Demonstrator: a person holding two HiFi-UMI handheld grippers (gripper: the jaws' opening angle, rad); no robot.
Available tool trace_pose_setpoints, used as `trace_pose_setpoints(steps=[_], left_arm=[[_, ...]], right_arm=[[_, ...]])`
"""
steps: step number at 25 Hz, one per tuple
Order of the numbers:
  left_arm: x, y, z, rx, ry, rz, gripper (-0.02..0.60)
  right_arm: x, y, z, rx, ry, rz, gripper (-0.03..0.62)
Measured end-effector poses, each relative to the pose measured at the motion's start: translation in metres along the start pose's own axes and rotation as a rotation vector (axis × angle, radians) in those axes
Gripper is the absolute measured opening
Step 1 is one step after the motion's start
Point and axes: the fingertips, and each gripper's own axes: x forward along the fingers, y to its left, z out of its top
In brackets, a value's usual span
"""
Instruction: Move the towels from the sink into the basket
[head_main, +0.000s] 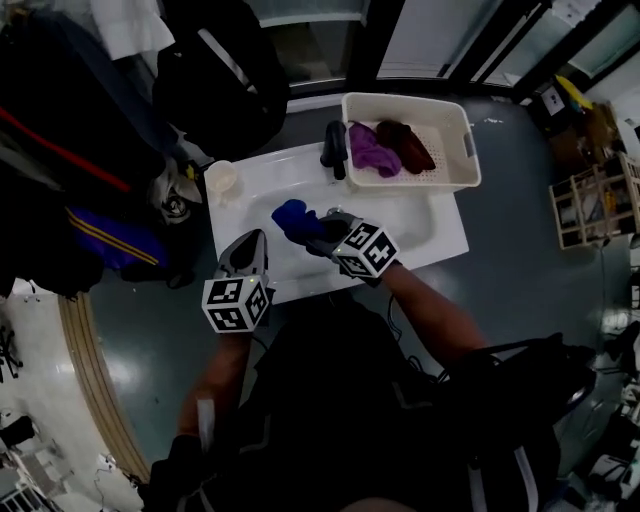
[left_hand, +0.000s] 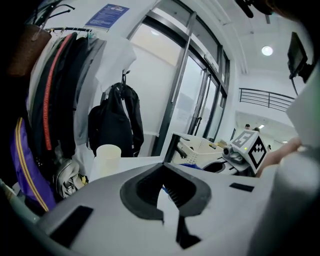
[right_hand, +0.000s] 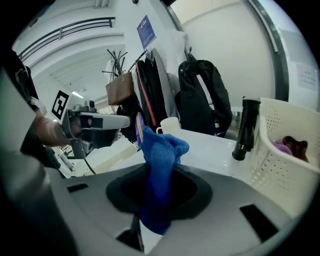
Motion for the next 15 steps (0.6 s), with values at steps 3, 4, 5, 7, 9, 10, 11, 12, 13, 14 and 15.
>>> trace_pose_setpoints(steps=[3,4,5,7,9,10,11,12,13,14,15], left_arm=[[0.010,-0.010,0.011,0.009,-0.018,-0.044,0.005],[0.012,-0.014,0.015,0.011,-0.023,-0.061,0.005],[0.014,-0.019,0.019,0.016,-0.030,-0.079,0.005],[0.019,-0.029,0.029,0.030,-0.043,-0.111,0.005],[0.025,-0.039,0.038,0.039,-0.051,-0.135,0.005],[0.028,-0.045,0.042,0.041,-0.055,-0.144,0.005],[0.032,-0.051,0.047,0.044,-0.061,-0.152,0.005],[0.036,-0.058,0.053,0.049,-0.068,-0.161,0.005],[0.041,-0.065,0.058,0.055,-0.075,-0.170,0.005],[0.045,-0.072,0.064,0.061,-0.081,-0.179,0.005],[0.048,-0.079,0.069,0.067,-0.088,-0.187,0.005]], right_arm=[[-0.026,-0.002,0.011,0.020,-0.046,-0.047,0.104],[-0.035,-0.003,0.013,0.030,-0.062,-0.062,0.104],[-0.044,-0.005,0.016,0.041,-0.079,-0.077,0.104],[-0.061,-0.010,0.024,0.058,-0.112,-0.110,0.104],[-0.077,-0.016,0.031,0.060,-0.139,-0.143,0.104],[-0.086,-0.020,0.034,0.058,-0.152,-0.158,0.104],[-0.096,-0.025,0.037,0.056,-0.164,-0.171,0.104],[-0.105,-0.029,0.040,0.056,-0.173,-0.183,0.104],[-0.113,-0.035,0.042,0.057,-0.179,-0.193,0.106],[-0.121,-0.040,0.044,0.060,-0.183,-0.201,0.106],[-0.128,-0.044,0.045,0.066,-0.186,-0.207,0.105]])
